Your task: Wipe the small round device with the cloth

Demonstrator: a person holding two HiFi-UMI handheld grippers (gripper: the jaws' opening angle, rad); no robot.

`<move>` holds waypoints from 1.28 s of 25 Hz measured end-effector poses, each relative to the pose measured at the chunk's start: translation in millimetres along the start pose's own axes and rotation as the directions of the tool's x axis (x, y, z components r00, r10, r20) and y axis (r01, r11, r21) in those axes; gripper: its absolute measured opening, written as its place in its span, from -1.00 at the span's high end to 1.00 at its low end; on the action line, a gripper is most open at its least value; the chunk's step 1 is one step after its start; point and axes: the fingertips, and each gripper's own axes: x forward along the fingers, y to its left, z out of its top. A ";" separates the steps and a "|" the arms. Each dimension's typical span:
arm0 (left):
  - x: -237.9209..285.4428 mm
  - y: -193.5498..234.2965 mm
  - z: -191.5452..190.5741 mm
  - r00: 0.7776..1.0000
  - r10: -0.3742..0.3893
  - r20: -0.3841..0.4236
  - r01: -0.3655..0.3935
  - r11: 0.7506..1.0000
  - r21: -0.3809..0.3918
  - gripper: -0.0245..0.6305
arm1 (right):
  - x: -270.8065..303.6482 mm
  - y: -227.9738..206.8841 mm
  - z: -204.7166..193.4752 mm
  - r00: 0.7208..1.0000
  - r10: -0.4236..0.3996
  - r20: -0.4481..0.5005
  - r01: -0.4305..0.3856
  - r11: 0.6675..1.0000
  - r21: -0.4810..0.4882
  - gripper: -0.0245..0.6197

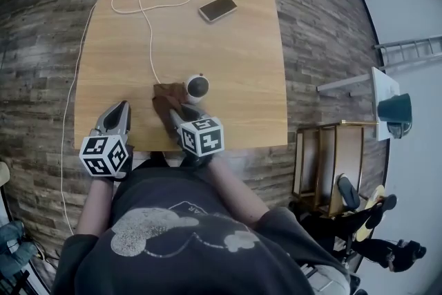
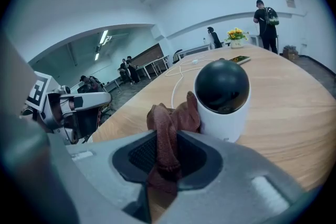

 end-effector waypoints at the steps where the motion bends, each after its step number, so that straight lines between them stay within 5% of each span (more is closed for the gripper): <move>1: 0.0 -0.5 0.2 1.000 -0.001 0.002 0.001 1.000 -0.003 0.87 | -1.0 1.4 0.8 1.000 0.005 -0.002 -0.005 1.000 -0.006 0.69; 7: 6.4 -5.2 0.6 1.000 -0.019 -0.003 0.019 1.000 -0.015 0.87 | -20.0 31.4 16.2 0.995 0.094 0.041 -0.089 0.989 -0.114 0.69; 12: 22.3 -17.3 6.4 0.998 -0.055 0.006 0.055 0.998 -0.012 0.87 | -50.4 38.5 43.1 0.983 0.112 0.143 -0.082 0.976 -0.202 0.69; 21: 45.3 -54.8 2.3 0.987 -0.156 -0.024 0.157 0.987 0.034 0.87 | -101.7 -5.8 49.6 0.962 -0.020 0.273 0.045 0.996 -0.083 0.69; 26: 25.3 -71.8 3.1 0.995 -0.097 0.019 0.097 0.995 0.035 0.87 | -116.8 -24.9 47.1 0.958 0.003 0.287 0.025 0.995 -0.093 0.69; 32: -8.0 -96.2 -15.1 0.998 0.027 0.062 -0.027 1.000 0.004 0.87 | -149.2 -29.3 53.0 0.943 0.122 0.310 -0.064 0.979 -0.192 0.69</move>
